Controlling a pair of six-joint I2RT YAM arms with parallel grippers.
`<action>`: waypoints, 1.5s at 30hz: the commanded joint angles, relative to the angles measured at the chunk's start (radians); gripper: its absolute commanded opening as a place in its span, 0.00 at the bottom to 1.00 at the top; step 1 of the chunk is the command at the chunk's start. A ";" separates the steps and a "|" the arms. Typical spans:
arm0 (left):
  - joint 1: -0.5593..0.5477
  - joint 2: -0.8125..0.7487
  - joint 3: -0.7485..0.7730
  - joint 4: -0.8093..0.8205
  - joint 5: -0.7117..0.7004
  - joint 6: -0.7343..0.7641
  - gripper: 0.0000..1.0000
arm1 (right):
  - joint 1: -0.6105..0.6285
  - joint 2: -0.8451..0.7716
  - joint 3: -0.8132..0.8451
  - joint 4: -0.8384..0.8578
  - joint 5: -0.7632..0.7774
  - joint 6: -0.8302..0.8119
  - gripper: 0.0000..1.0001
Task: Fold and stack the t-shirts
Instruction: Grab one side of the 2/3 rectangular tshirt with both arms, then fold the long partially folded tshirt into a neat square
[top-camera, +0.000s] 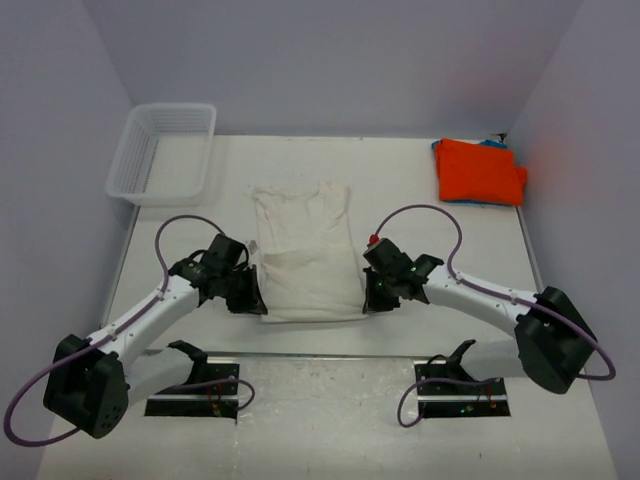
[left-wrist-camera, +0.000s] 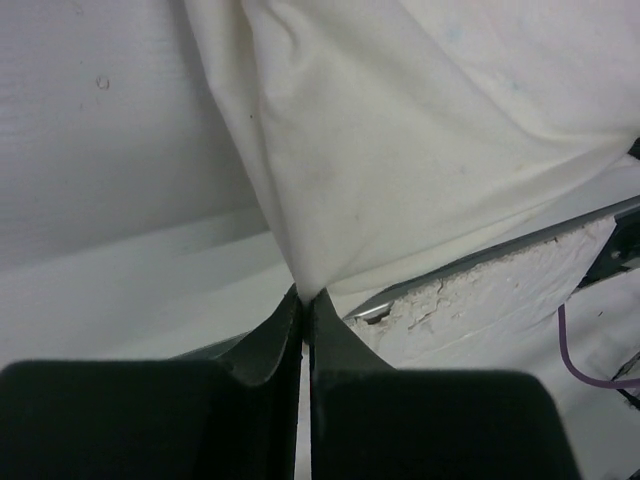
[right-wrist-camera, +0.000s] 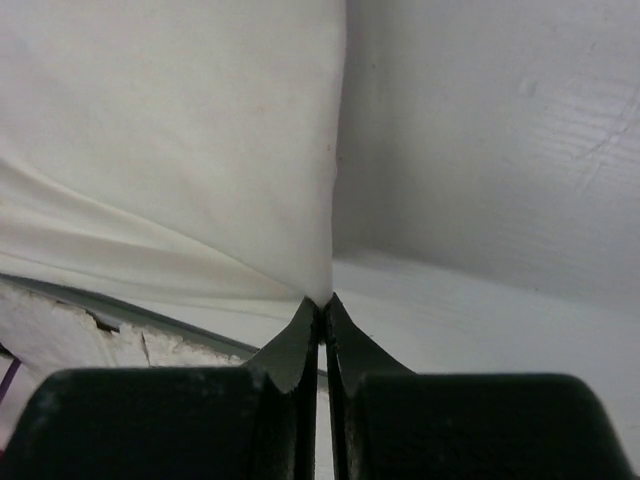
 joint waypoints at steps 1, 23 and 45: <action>0.001 -0.089 -0.003 -0.152 -0.017 -0.014 0.00 | 0.057 -0.064 -0.006 -0.140 0.109 0.063 0.00; -0.010 0.036 0.417 -0.255 -0.218 0.019 0.00 | 0.145 0.063 0.427 -0.347 0.344 -0.007 0.00; 0.262 1.199 1.474 -0.181 -0.333 0.176 0.00 | -0.305 1.060 1.635 -0.438 0.071 -0.446 0.01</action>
